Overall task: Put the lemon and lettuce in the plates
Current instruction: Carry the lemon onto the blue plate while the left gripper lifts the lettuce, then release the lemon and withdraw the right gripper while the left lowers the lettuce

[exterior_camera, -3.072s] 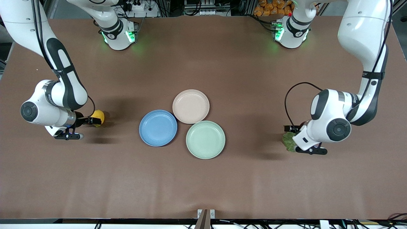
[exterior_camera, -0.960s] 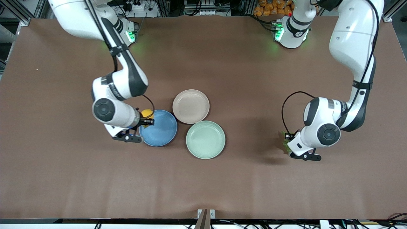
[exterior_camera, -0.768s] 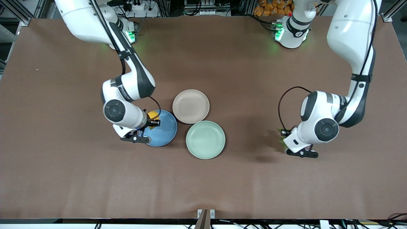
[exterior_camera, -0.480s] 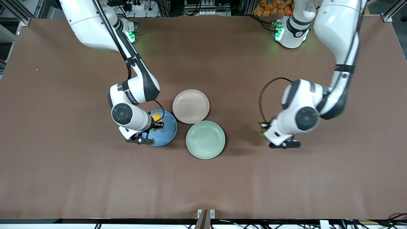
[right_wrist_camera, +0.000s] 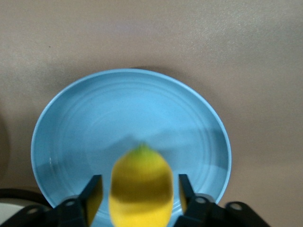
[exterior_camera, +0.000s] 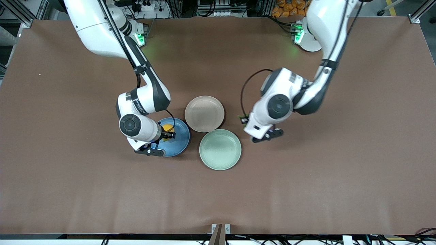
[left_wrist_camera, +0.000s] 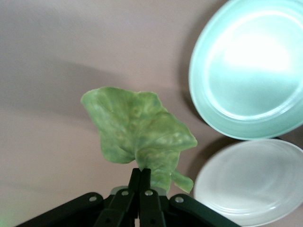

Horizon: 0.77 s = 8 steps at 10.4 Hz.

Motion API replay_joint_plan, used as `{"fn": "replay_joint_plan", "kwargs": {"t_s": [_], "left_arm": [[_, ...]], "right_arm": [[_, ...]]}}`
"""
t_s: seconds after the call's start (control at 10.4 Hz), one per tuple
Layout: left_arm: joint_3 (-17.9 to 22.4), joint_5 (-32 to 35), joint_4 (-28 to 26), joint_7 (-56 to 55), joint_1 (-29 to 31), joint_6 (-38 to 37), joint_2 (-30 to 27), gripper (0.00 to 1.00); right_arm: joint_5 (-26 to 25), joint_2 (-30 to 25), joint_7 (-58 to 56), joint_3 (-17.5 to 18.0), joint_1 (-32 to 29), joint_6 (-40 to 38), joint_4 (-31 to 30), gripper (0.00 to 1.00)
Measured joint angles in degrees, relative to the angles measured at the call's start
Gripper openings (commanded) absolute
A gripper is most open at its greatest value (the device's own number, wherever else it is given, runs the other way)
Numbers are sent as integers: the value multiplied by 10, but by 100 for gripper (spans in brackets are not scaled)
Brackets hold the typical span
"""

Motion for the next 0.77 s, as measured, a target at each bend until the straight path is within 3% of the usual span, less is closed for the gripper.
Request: {"fn": "replay_joint_plan", "kwargs": {"t_s": [0.38,0.77], "left_arm": [[0,-45,5,-119,-80,89,19,0],[0,-67,8,-206,-148,189,38,0]], "right_arm": [[0,0,0,-3,-4,-20,34,100],[0,-11,-55,-17,-51,-162,132,100]]}}
